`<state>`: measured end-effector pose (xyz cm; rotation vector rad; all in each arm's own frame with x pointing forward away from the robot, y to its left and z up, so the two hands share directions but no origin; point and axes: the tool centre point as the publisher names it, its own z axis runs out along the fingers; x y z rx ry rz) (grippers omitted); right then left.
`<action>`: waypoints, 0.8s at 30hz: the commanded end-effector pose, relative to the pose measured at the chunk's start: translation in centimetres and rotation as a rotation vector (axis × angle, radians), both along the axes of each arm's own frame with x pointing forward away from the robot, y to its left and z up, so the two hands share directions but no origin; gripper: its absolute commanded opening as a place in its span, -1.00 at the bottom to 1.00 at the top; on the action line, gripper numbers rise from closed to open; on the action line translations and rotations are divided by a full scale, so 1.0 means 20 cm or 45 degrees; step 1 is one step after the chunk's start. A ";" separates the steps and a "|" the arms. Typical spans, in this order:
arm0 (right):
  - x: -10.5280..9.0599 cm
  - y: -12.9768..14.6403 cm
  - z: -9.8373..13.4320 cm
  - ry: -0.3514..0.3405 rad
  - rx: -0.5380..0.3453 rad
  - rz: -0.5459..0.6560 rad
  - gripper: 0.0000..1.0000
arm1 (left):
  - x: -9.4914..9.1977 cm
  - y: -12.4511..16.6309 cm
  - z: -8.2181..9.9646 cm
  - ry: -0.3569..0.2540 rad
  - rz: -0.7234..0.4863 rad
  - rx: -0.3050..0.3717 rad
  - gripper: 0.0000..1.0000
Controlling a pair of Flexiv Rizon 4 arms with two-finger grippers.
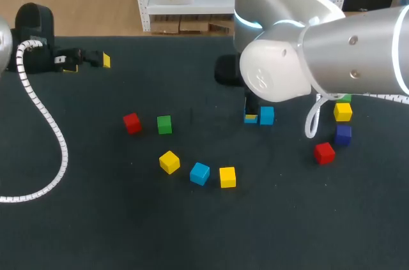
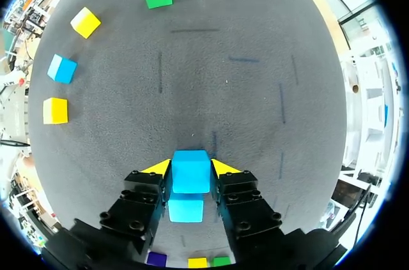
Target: Place the blue cubes, place green cubes on the blue cubes, place the yellow cubes on the green cubes, then place the red cubes on the yellow cubes, and place purple cube on the red cubes.
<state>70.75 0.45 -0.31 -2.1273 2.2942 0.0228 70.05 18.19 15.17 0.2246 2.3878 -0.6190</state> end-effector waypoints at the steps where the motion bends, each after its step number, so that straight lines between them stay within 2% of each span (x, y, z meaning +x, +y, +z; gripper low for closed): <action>1: -0.01 -0.01 0.00 0.002 0.004 -0.001 -0.50 | 0.00 0.01 -0.01 -0.008 -0.008 -0.012 1.00; 3: -0.01 -0.01 0.00 0.002 0.004 -0.003 -0.42 | 0.00 0.01 -0.01 -0.008 -0.008 -0.012 1.00; 12: 0.00 0.02 0.00 0.004 0.002 -0.011 -0.40 | 0.00 0.01 -0.01 -0.008 -0.008 -0.012 1.00; 16: 0.00 0.01 0.00 0.005 0.001 -0.007 -0.21 | 0.00 0.01 -0.01 -0.008 -0.008 -0.012 1.00; 18: 0.00 0.01 0.00 0.004 0.002 -0.005 -0.04 | 0.00 0.01 -0.01 -0.008 -0.008 -0.012 1.00; 19: 0.00 0.01 0.00 0.001 0.003 -0.005 0.87 | 0.00 0.01 -0.01 -0.008 -0.008 -0.012 1.00; 20: 0.00 0.01 0.00 -0.001 0.004 -0.006 1.00 | 0.00 0.01 -0.01 -0.008 -0.008 -0.012 1.00; 24: 0.00 0.01 0.03 0.011 0.039 -0.017 1.00 | 0.00 0.01 -0.01 -0.008 -0.008 -0.012 1.00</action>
